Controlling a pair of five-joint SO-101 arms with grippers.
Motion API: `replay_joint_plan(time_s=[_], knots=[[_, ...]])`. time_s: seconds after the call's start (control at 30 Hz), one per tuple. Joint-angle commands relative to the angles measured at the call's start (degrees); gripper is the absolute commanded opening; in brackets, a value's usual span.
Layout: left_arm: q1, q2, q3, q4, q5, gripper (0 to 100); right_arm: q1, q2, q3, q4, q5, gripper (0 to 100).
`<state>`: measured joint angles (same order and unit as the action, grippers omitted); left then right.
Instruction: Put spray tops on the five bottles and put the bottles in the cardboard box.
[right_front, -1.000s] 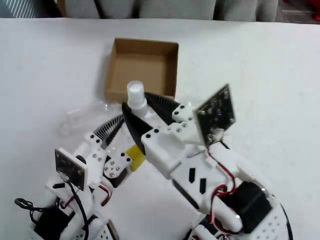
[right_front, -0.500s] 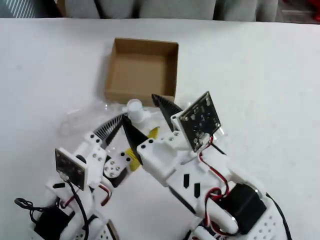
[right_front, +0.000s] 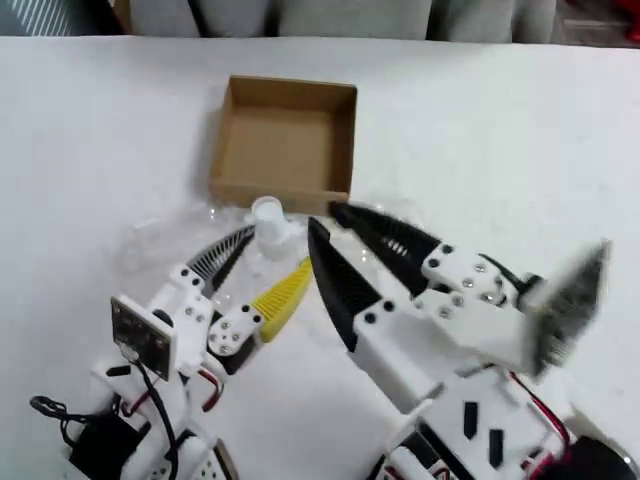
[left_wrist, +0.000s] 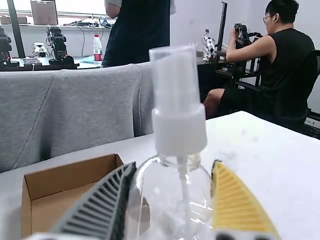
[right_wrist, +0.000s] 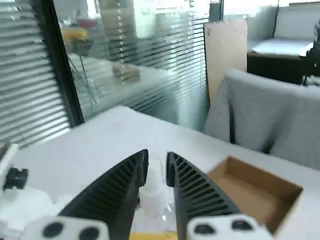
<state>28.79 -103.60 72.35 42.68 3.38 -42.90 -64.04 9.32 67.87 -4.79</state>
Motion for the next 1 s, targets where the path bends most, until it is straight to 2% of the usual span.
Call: replay_joint_plan(time_s=[0.0,0.17,0.3,0.47,0.63,0.77,0.97], knots=[[-1.2,-0.3,2.9,-5.6,-0.7,2,6.5,0.5,-1.7,10.8,0.8,5.7],[-10.1,-0.3,5.5,-12.4,-0.5,2,15.1,1.0,0.0,23.8,1.6,5.4],[-14.0,-0.2,5.7,-16.1,-0.5,2,21.7,0.5,12.4,25.7,11.6,4.4],[-18.4,1.4,5.4,-22.4,-0.5,2,32.6,0.5,33.8,13.8,19.0,1.7],[-22.2,17.2,-1.2,-29.5,-0.4,2,40.3,0.5,50.6,-1.6,19.3,1.6],[-23.4,34.7,-12.8,-31.6,-0.4,2,41.2,0.5,59.3,-9.6,19.4,1.6],[-24.3,54.7,-29.1,-31.6,-0.3,2,41.3,0.5,62.9,-13.2,19.7,1.6]])
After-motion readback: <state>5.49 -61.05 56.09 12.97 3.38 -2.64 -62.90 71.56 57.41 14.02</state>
